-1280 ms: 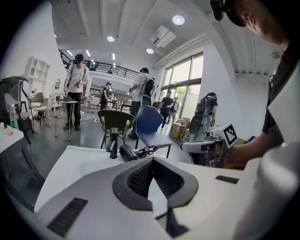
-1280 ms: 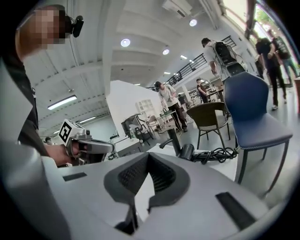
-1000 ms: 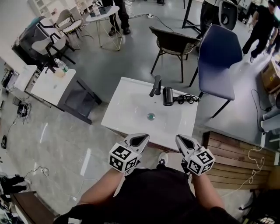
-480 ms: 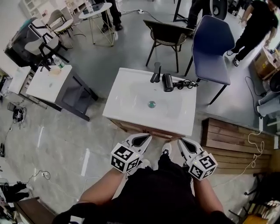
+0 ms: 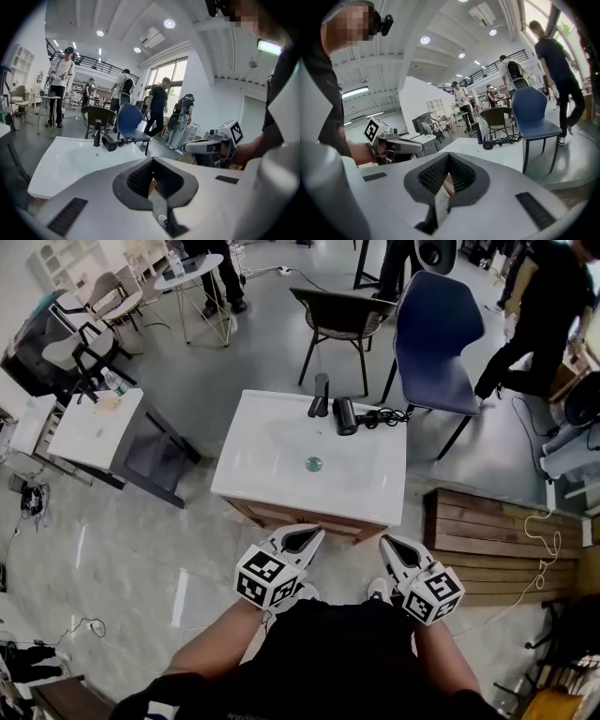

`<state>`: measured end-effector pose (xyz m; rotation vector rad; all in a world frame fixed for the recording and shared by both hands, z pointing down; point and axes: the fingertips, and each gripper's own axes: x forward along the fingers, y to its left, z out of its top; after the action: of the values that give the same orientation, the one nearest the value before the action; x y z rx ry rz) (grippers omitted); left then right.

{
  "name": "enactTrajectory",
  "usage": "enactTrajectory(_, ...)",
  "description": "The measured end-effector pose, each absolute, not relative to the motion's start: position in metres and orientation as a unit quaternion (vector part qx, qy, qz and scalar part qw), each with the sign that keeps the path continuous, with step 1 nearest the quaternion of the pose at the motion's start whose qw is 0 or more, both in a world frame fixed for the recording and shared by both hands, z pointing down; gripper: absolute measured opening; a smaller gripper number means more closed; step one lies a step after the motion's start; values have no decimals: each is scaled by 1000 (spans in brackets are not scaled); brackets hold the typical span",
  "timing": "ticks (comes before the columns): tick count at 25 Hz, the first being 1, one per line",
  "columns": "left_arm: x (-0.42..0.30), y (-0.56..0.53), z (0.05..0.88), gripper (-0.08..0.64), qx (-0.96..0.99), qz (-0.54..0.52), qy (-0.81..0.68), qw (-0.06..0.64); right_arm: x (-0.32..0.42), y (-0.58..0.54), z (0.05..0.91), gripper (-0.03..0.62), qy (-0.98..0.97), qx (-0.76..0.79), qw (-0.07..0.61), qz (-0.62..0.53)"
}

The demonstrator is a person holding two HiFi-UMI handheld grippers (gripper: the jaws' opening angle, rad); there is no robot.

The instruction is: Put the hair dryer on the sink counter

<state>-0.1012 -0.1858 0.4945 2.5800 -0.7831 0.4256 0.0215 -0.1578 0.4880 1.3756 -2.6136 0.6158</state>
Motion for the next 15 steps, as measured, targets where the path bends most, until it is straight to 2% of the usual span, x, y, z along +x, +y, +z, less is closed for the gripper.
enactTrajectory(15,-33,-196,482,0,917,132,-318,203,93,-170,482,4,-881,426,76,190)
